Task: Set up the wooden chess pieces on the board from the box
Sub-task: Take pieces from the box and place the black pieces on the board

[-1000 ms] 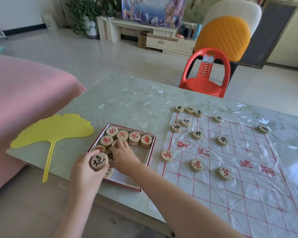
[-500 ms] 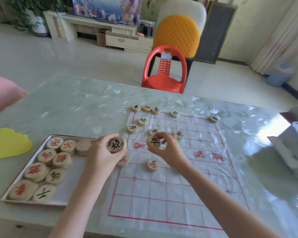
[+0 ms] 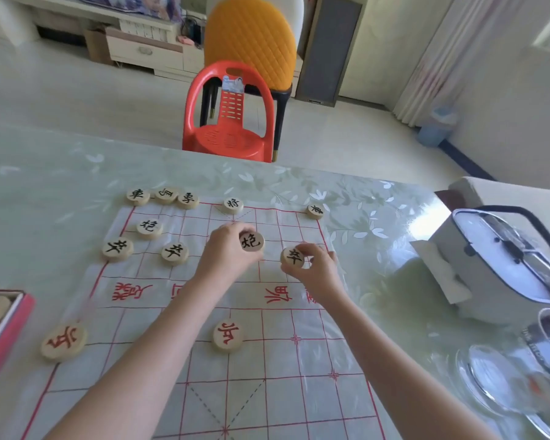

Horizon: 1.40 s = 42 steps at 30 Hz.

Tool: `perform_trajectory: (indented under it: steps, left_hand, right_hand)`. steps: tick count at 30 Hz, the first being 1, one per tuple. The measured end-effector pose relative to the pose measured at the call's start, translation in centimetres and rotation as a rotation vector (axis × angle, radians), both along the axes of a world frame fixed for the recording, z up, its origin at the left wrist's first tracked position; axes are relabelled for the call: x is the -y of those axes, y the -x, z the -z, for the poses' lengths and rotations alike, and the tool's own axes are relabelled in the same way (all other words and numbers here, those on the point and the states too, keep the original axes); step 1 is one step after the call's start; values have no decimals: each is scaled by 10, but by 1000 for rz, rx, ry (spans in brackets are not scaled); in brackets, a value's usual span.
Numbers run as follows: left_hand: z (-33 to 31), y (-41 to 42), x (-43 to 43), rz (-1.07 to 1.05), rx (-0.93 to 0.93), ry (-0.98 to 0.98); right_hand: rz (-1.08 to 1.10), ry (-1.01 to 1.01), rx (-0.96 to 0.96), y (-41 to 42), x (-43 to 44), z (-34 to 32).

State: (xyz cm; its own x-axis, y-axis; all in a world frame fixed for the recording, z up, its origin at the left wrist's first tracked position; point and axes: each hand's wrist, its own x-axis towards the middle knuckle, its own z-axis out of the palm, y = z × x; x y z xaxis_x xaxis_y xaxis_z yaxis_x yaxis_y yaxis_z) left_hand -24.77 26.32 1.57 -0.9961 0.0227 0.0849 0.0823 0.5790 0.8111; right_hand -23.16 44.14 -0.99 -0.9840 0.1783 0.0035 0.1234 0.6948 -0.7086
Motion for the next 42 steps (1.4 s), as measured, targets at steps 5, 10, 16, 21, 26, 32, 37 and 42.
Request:
perform_trajectory:
  steps: [5, 10, 16, 21, 26, 32, 37, 42]
  left_hand:
    - [5, 23, -15, -14, 6, 7]
    - [6, 34, -33, 24, -4, 19]
    - [13, 55, -70, 104, -18, 60]
    - [23, 68, -109, 160, 12, 162]
    - [34, 77, -119, 156, 26, 254]
    - [43, 79, -119, 156, -19, 324]
    - [35, 71, -100, 147, -8, 183]
    - [14, 30, -37, 117, 38, 52]
  right_hand:
    - [-47, -86, -33, 19, 1, 9]
    - [-88, -119, 32, 21, -1, 21]
    - [59, 160, -82, 1, -31, 15]
    - [116, 220, -132, -21, -53, 13]
    - [114, 266, -157, -27, -51, 13]
    - [61, 297, -151, -33, -40, 15]
    - [52, 287, -134, -39, -33, 16]
    - [-3, 302, -115, -44, -2, 7]
